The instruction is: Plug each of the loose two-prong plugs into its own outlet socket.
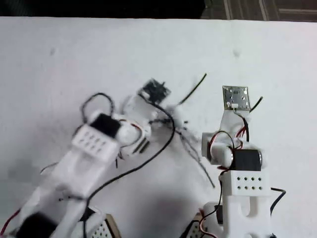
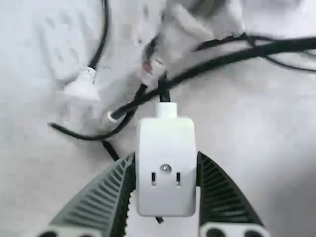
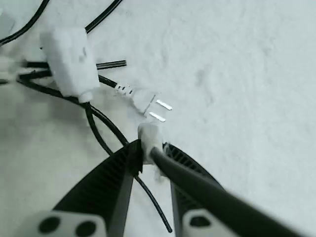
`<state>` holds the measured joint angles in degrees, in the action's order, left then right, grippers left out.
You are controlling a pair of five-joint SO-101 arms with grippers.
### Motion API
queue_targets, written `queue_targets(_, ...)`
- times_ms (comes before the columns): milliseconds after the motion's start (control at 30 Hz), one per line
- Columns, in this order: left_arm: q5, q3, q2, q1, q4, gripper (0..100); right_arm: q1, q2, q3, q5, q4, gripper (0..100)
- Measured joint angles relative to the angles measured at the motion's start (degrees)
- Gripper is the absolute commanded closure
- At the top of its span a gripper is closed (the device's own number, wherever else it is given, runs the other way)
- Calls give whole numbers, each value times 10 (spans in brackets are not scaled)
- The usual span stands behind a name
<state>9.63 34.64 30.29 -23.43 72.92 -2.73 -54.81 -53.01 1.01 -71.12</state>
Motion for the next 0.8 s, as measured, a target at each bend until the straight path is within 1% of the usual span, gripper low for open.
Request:
queue_targets(133, 1, -65, 98, 1, 40, 978, 0, 0, 0, 0, 0, 981)
queue_targets(333, 1, -146, 132, 1, 98, 978, 2, 0, 0, 0, 0, 981)
queue_targets(433, 1, -156, 133, 1, 118, 976, 14, 0, 0, 0, 0, 981)
queue_targets(533, 1, -124, 134, 1, 118, 960, 13, 0, 0, 0, 0, 981)
queue_targets(600, 1, -82, 134, 1, 108, 889, 12, 0, 0, 0, 0, 981)
queue_targets(700, 1, -11, 133, 1, 84, 717, 12, 0, 0, 0, 0, 981)
queue_targets(733, 1, 6, 133, 4, 81, 681, 12, 0, 0, 0, 0, 981)
queue_targets(800, 1, 13, 133, 26, 80, 669, 12, 0, 0, 0, 0, 981)
